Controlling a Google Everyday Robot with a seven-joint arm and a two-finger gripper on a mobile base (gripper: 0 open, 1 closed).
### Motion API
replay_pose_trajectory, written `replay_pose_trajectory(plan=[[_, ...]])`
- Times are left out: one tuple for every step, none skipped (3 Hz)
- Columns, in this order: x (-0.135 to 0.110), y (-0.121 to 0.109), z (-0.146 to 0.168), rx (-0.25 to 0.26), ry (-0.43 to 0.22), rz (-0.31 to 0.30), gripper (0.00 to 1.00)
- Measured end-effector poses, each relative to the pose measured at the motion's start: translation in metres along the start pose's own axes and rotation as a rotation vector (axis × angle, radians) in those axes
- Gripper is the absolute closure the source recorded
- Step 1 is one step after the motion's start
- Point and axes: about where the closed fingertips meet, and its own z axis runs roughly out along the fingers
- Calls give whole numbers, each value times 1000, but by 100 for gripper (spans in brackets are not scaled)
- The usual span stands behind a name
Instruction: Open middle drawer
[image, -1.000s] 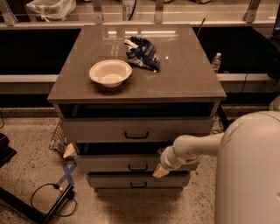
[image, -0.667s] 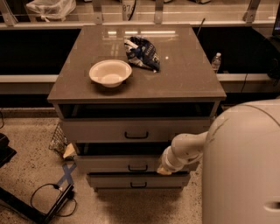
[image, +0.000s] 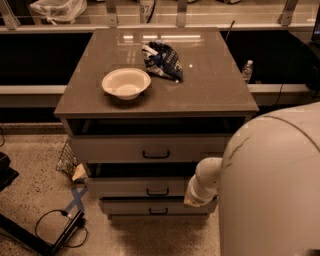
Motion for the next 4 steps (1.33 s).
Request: replay_pose_trajectory(plan=[[-6,-10,3,28,-44,-3,58],[-14,-33,4,98,-126,-25,35],[-15,-55,2,162,-188,-39,12],[-14,-56,1,166,-191,-36,0]])
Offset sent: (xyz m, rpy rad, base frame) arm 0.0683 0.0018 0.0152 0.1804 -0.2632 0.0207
